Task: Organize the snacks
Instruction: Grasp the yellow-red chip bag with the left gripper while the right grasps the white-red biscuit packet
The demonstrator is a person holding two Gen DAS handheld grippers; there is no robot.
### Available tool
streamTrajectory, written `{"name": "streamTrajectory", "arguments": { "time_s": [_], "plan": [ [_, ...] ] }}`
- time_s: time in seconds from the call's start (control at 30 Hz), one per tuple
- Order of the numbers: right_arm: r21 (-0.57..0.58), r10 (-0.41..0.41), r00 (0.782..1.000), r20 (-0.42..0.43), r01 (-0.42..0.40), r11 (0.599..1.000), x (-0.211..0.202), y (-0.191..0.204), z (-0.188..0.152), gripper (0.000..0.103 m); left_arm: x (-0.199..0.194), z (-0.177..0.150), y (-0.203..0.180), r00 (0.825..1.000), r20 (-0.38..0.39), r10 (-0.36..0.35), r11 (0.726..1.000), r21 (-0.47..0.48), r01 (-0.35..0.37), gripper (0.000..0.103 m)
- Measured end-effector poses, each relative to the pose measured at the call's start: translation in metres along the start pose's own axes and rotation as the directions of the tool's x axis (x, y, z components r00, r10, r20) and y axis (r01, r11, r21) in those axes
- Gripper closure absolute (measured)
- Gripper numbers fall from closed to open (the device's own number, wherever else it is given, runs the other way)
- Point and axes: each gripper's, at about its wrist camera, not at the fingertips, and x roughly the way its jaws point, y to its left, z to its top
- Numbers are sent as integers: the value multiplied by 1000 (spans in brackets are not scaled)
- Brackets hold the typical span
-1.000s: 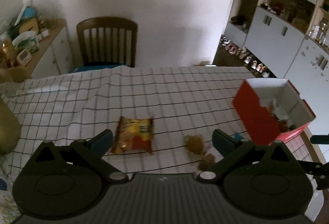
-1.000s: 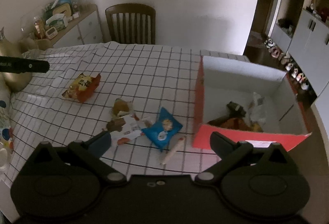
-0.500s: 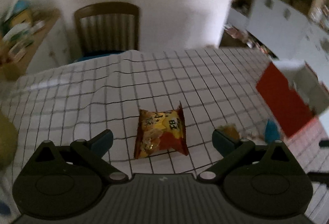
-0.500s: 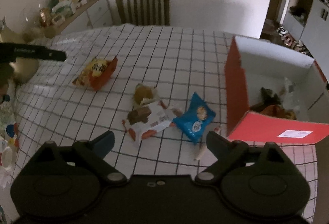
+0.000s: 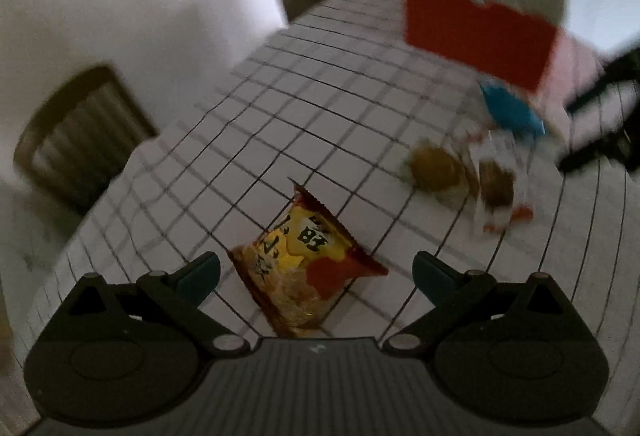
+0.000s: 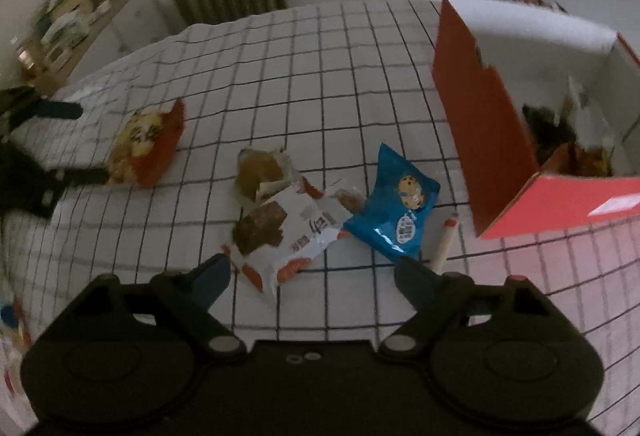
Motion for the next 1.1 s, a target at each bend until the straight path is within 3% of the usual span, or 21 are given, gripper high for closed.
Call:
{"name": "streamTrajectory", "arguments": {
  "time_s": [0.1, 0.33, 0.47, 0.87, 1.1],
  "plan": [
    [37, -40, 999, -30, 41, 998, 17, 6, 5, 14, 11, 2, -1, 999, -49, -5, 992, 123, 11, 0],
    [169, -53, 996, -70, 64, 983, 40, 13, 21, 15, 46, 7, 11, 992, -124, -23, 977, 208, 49, 0],
    [236, -70, 990, -121, 97, 967, 56, 13, 26, 15, 67, 5, 1, 984, -177, -25, 950, 303, 78, 0],
    [248, -97, 981, -169, 138, 959, 82, 17, 25, 17, 94, 3, 7, 983, -182, -41, 963, 255, 87, 0],
    [190, -106, 980, -167, 138, 972, 87, 28, 23, 18, 97, 7, 11, 986, -157, -64, 985, 148, 87, 3]
  ]
}}
